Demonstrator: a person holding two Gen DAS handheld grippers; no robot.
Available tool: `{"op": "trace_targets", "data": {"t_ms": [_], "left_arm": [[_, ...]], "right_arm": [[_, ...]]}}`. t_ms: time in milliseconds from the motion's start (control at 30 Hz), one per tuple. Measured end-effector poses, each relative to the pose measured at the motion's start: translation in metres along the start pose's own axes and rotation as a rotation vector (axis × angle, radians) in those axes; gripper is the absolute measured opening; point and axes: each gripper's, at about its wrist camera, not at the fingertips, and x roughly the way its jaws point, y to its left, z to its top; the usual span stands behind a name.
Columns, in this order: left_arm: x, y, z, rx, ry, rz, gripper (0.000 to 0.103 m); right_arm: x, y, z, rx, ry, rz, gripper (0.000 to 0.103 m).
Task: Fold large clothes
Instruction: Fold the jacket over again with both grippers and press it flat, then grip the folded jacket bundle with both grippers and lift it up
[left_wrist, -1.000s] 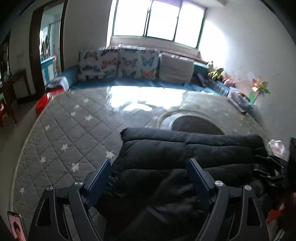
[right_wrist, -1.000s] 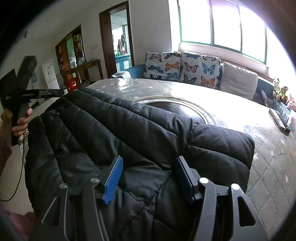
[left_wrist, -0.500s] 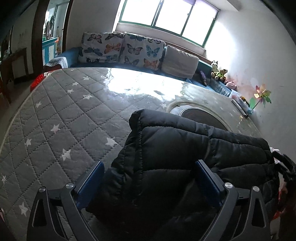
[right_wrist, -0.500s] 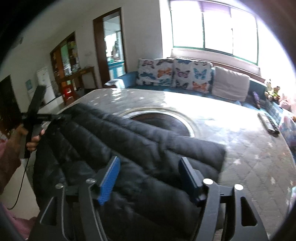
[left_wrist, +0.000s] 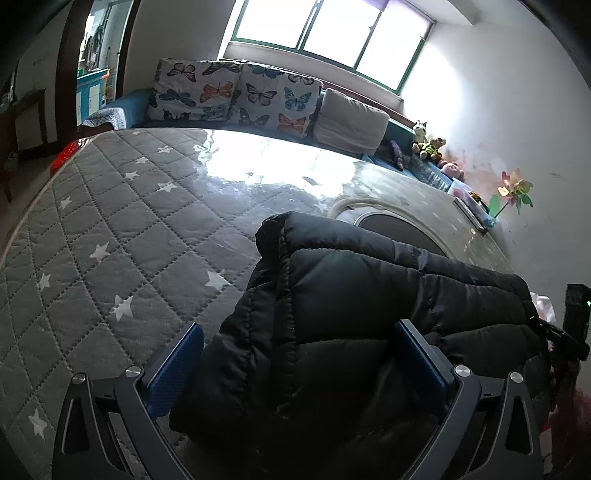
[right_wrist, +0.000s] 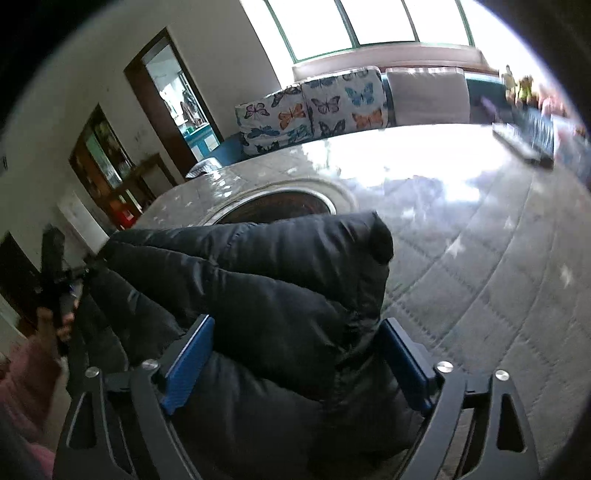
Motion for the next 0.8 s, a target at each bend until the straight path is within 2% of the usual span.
{"op": "trace_targets", "data": {"t_ms": [67,500,800], "left_arm": [[0.001,0.002,0.000,0.004,0.004,-0.012,0.103],[0.020,0.030,-0.001,-0.041,0.054,-0.172,0.103],[0.026,0.037,-0.007,-0.072,0.067,-0.221,0.103]], "right_arm": [[0.005,-0.008,0.000,0.048,0.017,0.046,0.102],[0.018,-0.032,-0.009,0.151,0.065,0.175,0.103],[0.016,-0.035,-0.010,0.158,0.064,0.207,0.103]]}}
